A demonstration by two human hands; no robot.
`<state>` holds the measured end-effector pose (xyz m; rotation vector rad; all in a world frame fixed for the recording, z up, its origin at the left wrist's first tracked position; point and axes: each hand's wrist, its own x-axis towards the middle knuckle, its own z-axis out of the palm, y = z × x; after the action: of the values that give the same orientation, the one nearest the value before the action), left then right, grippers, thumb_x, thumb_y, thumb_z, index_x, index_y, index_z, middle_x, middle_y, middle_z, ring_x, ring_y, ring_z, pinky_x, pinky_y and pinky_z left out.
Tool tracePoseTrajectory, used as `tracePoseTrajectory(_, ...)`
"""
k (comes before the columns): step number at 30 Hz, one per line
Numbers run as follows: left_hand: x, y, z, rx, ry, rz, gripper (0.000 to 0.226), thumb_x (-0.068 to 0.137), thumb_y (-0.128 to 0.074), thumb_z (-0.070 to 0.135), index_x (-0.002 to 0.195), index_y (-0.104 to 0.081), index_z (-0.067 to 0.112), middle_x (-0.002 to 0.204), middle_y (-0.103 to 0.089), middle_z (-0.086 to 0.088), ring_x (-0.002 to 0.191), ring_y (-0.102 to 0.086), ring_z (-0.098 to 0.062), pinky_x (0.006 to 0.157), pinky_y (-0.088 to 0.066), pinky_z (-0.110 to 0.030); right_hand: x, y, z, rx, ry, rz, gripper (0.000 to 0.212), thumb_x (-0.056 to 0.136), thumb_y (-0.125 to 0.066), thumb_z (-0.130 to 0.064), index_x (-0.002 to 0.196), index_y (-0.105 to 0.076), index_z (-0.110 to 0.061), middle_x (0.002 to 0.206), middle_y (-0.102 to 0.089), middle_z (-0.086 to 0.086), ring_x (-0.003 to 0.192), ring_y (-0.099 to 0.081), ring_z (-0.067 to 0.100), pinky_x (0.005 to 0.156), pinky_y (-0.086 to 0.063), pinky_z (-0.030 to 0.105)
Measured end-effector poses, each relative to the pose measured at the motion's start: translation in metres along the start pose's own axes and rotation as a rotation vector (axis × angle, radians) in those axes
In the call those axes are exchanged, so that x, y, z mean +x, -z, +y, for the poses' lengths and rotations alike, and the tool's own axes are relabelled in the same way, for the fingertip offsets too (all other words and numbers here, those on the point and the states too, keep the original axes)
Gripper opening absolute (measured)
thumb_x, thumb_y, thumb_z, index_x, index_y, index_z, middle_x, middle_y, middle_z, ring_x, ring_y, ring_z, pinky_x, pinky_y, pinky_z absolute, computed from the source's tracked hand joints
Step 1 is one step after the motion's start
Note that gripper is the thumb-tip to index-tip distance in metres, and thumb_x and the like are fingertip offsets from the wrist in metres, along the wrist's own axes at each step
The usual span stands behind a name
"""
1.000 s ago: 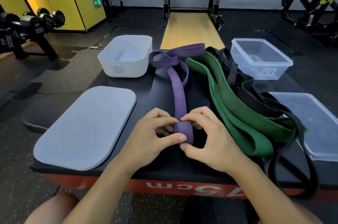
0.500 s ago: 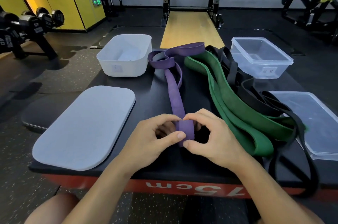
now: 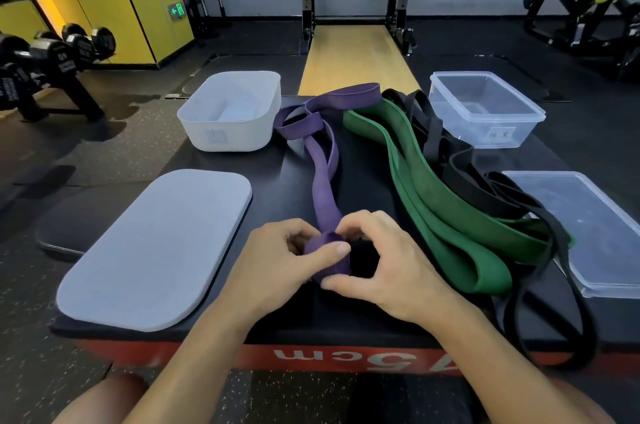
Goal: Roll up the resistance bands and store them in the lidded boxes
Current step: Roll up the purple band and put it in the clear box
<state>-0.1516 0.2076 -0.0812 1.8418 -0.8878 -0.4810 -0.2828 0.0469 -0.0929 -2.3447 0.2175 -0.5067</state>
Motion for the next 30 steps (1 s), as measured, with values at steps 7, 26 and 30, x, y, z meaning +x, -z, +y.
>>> tracePoseTrajectory(7,0.006,0.021,0.004,-0.293,0.194,-0.268,0.044,0.084,-0.08,0.029,0.125,-0.07,0.018,0.103,-0.08,-0.013,0.097,-0.077,-0.029,0.089,-0.062,-0.039,-0.001,-0.002,0.004,-0.086,0.152,0.041,0.06,0.072,-0.083,-0.052,0.125,-0.064,-0.033,0.125,-0.057,-0.025,0.135,-0.047,0.003,0.125,-0.019,0.034)
tracePoseTrajectory(26,-0.001,0.015,-0.031,0.238,-0.44,0.003,0.018,0.089,-0.073,0.044,0.1,-0.08,0.031,0.113,-0.072,0.024,0.128,-0.059,-0.002,0.111,-0.047,-0.045,-0.007,0.002,-0.004,-0.304,0.216,0.031,0.047,0.073,-0.074,-0.046,0.116,-0.063,-0.028,0.111,-0.062,-0.022,0.136,-0.044,0.002,0.127,-0.007,0.052)
tracePoseTrajectory(30,-0.003,0.013,-0.028,0.289,-0.507,0.048,0.02,0.091,-0.071,0.042,0.097,-0.079,0.026,0.118,-0.072,0.022,0.134,-0.055,-0.002,0.11,-0.047,-0.04,-0.007,0.002,-0.002,-0.324,0.157,0.055,0.035,0.07,-0.065,-0.02,0.103,-0.057,-0.028,0.103,-0.056,-0.021,0.13,-0.046,0.001,0.127,-0.006,0.053)
